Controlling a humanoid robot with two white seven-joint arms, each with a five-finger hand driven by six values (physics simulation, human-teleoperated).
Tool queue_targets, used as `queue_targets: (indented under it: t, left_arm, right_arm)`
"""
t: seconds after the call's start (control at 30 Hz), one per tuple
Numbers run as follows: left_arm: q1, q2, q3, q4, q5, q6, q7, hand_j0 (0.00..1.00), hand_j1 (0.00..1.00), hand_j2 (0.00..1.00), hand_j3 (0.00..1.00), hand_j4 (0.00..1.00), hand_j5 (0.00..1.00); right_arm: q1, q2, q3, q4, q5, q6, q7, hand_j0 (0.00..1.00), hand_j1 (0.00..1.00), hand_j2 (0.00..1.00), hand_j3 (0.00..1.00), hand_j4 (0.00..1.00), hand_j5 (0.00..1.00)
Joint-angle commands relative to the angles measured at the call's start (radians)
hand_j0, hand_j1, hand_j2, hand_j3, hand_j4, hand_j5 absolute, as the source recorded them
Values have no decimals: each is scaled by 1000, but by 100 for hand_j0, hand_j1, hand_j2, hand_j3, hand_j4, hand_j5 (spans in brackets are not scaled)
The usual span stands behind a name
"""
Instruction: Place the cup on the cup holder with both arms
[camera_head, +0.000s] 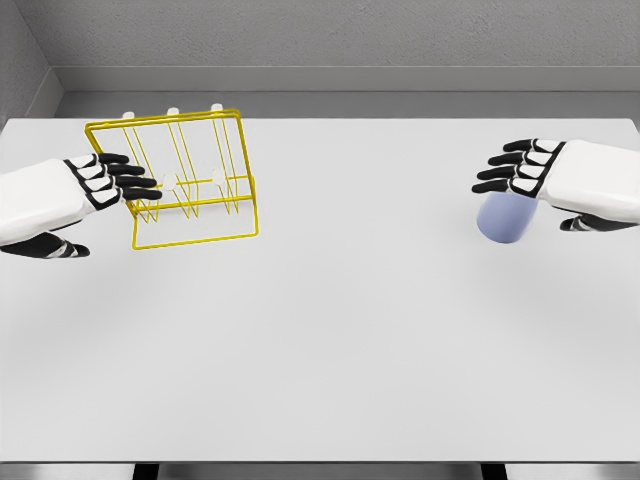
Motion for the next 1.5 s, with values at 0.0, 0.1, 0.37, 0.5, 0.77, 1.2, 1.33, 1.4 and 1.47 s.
queue_targets:
  t: [0.0, 0.1, 0.37, 0.5, 0.77, 1.2, 1.33, 1.4, 1.47]
  left_arm:
    - [0, 2, -1, -1, 7, 1, 1, 100, 100, 100, 100, 100, 100]
    - [0, 2, 1, -1, 7, 1, 1, 100, 100, 100, 100, 100, 100]
    - [0, 11, -1, -4, 7, 1, 1, 100, 100, 100, 100, 100, 100]
    - [0, 17, -1, -4, 7, 1, 1, 100, 100, 100, 100, 100, 100]
    - [0, 19, -1, -7, 3, 1, -27, 100, 100, 100, 100, 100, 100]
    - [-2, 25, -1, -12, 3, 1, -27, 100, 100, 100, 100, 100, 100]
    - [-3, 48, -1, -18, 2, 1, -65, 100, 100, 100, 100, 100, 100]
    - [-6, 70, -1, -18, -12, 1, -88, 100, 100, 100, 100, 100, 100]
    - [-6, 80, -2, -18, -12, 1, -108, 100, 100, 100, 100, 100, 100]
  right_arm:
    - [0, -1, -1, 0, -5, 1, 0, 100, 100, 100, 100, 100, 100]
    - [0, 1, -1, 0, -5, 1, 1, 100, 100, 100, 100, 100, 100]
    - [-69, 101, 16, 123, 114, 1, 9, 100, 100, 100, 100, 100, 100]
    - [-109, 205, 16, 226, 173, 1, 87, 100, 100, 100, 100, 100, 100]
    - [-146, 314, 28, 427, 292, 1, 115, 100, 100, 100, 100, 100, 100]
    - [-161, 375, 106, 465, 331, 1, 138, 100, 100, 100, 100, 100, 100]
    - [-161, 374, 106, 462, 331, 1, 155, 100, 100, 100, 100, 100, 100]
    - [-161, 374, 106, 465, 331, 1, 158, 100, 100, 100, 100, 100, 100]
    - [-163, 374, 106, 467, 331, 1, 158, 100, 100, 100, 100, 100, 100]
